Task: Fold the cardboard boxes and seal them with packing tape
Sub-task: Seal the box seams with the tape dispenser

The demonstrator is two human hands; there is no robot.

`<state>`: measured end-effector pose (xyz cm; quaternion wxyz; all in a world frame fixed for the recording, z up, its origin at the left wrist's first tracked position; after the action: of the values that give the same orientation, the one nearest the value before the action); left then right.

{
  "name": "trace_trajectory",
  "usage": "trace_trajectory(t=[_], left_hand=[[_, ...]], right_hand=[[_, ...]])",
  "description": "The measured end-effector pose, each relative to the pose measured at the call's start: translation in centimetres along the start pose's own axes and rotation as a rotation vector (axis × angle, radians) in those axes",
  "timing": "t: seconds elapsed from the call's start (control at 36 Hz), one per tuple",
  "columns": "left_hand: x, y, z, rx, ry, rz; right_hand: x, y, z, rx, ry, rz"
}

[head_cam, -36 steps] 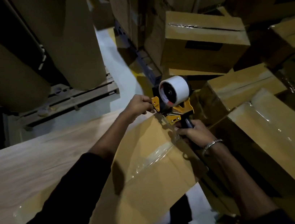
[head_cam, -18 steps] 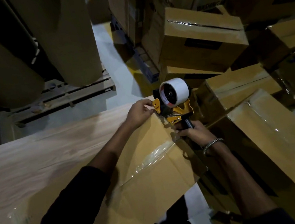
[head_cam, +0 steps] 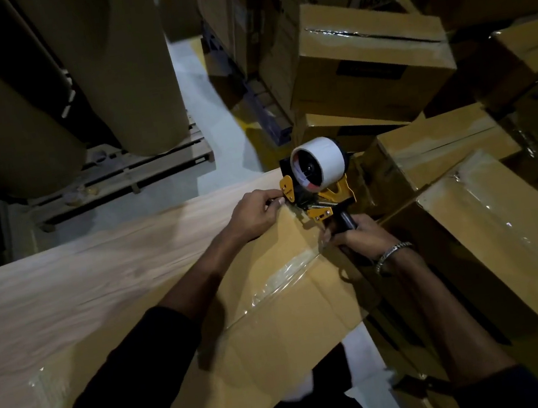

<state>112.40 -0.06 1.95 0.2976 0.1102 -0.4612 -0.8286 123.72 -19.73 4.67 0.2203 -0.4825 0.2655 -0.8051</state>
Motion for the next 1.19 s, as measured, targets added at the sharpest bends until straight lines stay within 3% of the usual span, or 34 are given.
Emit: trace_trajectory(t=[0.22, 0.47, 0.67, 0.89, 1.03, 1.08, 1.19], left_hand=[[0.1, 0.7, 0.3, -0.078, 0.046, 0.004], [0.2, 0.5, -0.1, 0.000, 0.053, 0.054], [-0.3, 0.2, -0.2, -0.195, 0.129, 0.102], [0.4, 2.3, 0.3, -0.257, 0.176, -0.019], [2.2, 6.2, -0.8, -0.502, 0.237, -0.309], [3.1, 7.6, -2.1, -0.546, 0.222, -0.410], [4.1, 8.0, -4.3, -0.533, 0.120, -0.396]], right_hand=[[2.9, 1.2, 0.4, 0.011, -0.012, -0.029], [4.3, 3.7, 1.1, 0.005, -0.049, -0.087], [4.4, 3.7, 1.0, 0.024, -0.030, -0.092], [7.0, 6.4, 0.8, -0.077, -0.023, -0.160], [8.3, 8.4, 0.6, -0.083, 0.021, -0.175], [8.3, 8.3, 0.4, -0.090, 0.025, -0.161], [7.9, 8.9, 0.5, -0.098, 0.013, -0.154]])
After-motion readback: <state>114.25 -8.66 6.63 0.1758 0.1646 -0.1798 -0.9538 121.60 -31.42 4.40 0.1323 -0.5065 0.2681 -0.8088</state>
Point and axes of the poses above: each hand's wrist, its own x-axis away from the middle knuckle, its own z-axis out of the back of the hand, y = z × x, the point moved 10 cm from there along -x, towards the middle knuckle, and after that the axes turned 3 degrees about x, right-handed, at the moved point
